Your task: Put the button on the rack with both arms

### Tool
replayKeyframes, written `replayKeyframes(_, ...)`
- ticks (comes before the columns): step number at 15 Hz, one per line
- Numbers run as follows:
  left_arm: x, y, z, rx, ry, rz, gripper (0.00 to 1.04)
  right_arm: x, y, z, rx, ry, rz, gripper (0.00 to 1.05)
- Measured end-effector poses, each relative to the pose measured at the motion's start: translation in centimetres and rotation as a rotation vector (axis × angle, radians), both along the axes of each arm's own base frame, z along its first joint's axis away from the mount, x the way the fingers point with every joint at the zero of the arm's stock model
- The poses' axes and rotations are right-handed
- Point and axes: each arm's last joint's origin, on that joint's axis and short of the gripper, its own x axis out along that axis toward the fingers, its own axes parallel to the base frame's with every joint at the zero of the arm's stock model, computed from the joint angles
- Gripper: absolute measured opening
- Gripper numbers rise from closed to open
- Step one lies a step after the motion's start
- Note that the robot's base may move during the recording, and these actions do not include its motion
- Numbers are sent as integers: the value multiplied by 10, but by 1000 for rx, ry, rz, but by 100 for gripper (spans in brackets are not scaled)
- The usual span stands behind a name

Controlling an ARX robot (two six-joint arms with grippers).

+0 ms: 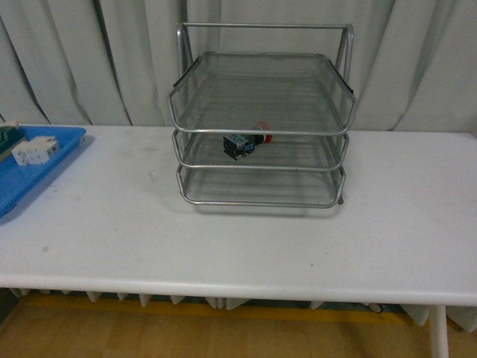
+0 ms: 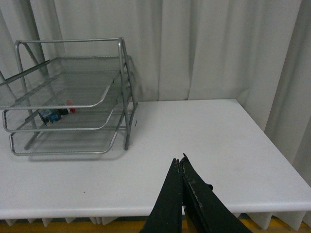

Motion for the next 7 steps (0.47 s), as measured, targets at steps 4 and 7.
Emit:
replayKeyframes(4,0,0,0,0,0,-1,98,0,0,0,0,1,0,32)
replayKeyframes(7,0,0,0,0,0,-1,98,0,0,0,0,1,0,98)
